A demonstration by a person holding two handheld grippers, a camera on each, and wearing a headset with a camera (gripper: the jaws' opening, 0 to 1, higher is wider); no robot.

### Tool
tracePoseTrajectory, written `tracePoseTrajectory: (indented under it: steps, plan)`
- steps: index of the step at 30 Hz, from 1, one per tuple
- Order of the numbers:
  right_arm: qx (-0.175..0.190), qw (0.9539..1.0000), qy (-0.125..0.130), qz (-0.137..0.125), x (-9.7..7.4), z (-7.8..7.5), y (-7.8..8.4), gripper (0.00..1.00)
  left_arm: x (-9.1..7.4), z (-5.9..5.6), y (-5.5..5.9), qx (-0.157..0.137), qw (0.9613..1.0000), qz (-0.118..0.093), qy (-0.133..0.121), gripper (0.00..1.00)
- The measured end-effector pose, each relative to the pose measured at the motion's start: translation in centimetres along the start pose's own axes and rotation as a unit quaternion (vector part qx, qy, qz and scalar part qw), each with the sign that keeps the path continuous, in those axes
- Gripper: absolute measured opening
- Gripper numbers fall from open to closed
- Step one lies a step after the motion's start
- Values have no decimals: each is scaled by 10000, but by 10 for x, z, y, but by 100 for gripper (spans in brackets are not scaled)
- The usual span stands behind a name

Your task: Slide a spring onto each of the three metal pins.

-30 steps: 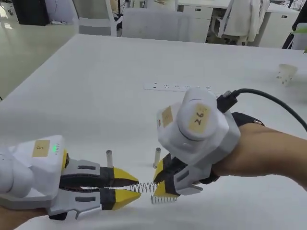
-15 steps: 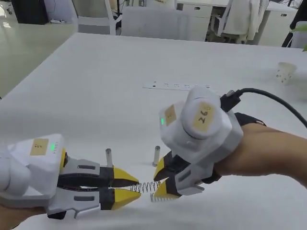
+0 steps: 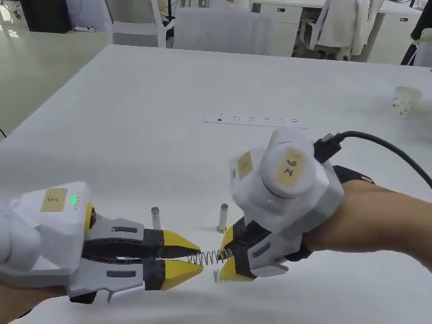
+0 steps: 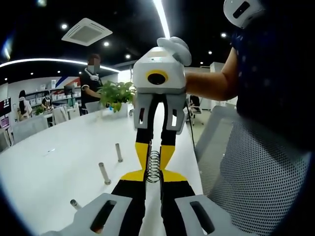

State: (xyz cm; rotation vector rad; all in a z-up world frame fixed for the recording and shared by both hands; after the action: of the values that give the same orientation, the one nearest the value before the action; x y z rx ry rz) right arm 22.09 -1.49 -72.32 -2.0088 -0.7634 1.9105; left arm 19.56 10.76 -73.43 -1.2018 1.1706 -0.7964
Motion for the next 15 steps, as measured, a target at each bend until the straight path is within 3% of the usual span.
tracePoseTrajectory:
  steps: [15]
  plan:
    - [63,9997,46,-235,-11,0,-12,9,1,1,3,7,10000,87,-20,2]
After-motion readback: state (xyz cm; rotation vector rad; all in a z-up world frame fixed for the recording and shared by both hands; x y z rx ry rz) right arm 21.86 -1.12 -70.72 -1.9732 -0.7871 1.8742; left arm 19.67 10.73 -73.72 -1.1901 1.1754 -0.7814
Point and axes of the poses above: the centre of the closed fingertips' face, and the gripper's own axes: x roughly forward along the fingers, z roughly to its left, y roughly out of its underside, the point moved 8 cm from there along -x, roughly backward along the fingers, and after that the axes turned 5 degrees about -x, right-handed, at the moved point
